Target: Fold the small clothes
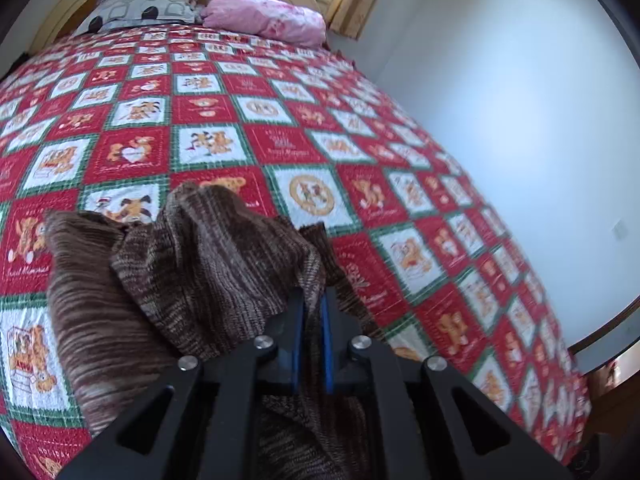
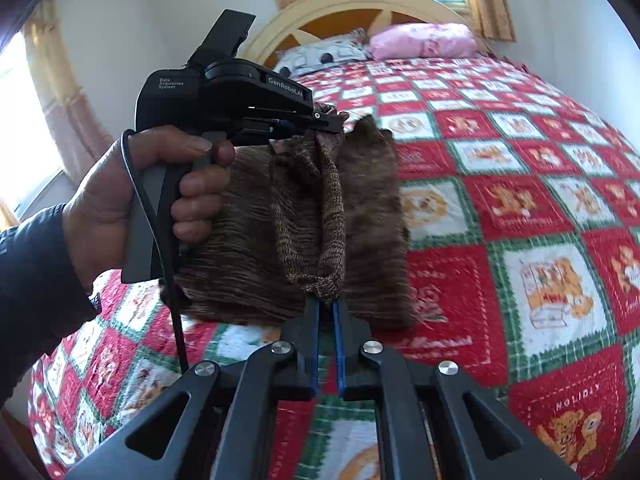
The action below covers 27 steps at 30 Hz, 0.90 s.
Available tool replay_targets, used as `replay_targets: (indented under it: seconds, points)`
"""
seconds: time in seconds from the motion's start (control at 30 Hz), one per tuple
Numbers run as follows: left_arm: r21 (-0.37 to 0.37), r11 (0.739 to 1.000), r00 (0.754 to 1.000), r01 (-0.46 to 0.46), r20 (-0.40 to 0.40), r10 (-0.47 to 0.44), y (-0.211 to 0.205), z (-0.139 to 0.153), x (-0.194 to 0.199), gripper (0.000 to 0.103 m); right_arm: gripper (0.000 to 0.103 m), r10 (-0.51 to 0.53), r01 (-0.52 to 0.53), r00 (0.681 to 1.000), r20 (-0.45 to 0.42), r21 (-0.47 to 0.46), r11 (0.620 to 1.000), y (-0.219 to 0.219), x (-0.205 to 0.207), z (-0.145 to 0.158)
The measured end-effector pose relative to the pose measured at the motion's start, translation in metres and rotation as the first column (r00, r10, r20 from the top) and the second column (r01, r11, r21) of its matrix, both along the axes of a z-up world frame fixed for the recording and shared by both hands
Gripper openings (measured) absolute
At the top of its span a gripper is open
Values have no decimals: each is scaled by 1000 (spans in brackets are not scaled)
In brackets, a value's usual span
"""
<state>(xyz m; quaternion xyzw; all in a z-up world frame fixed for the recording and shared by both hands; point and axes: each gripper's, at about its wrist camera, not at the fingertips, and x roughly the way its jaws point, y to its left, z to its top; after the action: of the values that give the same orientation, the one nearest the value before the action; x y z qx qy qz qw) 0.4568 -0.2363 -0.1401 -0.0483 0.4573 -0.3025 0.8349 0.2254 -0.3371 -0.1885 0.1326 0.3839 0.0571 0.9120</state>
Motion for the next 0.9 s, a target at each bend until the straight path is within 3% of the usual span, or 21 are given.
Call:
replay_targets:
  seconds: [0.17, 0.27, 0.3, 0.33, 0.43, 0.5, 0.53, 0.57, 0.7, 0.77, 0.9]
  points:
    - [4, 999, 995, 48, 89, -48, -2, 21, -23, 14, 5, -27, 27, 999, -21, 29, 999, -14, -2, -3]
    - [37, 997, 985, 61, 162, -67, 13, 32, -47, 37, 5, -23, 24, 999, -24, 61, 998, -19, -4, -5]
    - [60, 997, 980, 53, 186, -63, 22, 33, -56, 50, 5, -27, 28, 999, -23, 67, 997, -20, -4, -5]
    - [86, 996, 978, 38, 203, -55, 36, 31, -67, 55, 5, -33, 35, 999, -25, 75, 997, -22, -6, -5]
    - [133, 991, 980, 10, 193, -36, 67, 15, -86, 55, 6, -64, 65, 998, -6, 83, 994, -27, -13, -1]
    - [136, 991, 979, -1, 201, -27, 86, 4, -99, 55, 27, -96, 95, 995, 22, 42, 995, -29, -16, 9]
    - [140, 990, 977, -4, 212, -26, 91, 1, -105, 55, 49, -103, 101, 994, 44, 50, 994, -33, -15, 15]
    - [159, 987, 976, -7, 216, -27, 93, -5, -110, 56, 57, -115, 110, 991, 65, 76, 991, -37, -14, 22]
    - [166, 986, 981, -6, 194, -26, 90, -27, -114, 63, 57, -121, 117, 991, 48, 83, 990, -39, 24, 48]
    - [157, 988, 980, -8, 197, -23, 90, -31, -116, 67, 45, -80, 77, 996, 36, 79, 994, -34, 53, 55]
    - [107, 994, 985, -36, 170, 17, 101, -38, -111, 73, 35, -35, 37, 998, -57, 44, 998, -26, 124, 50]
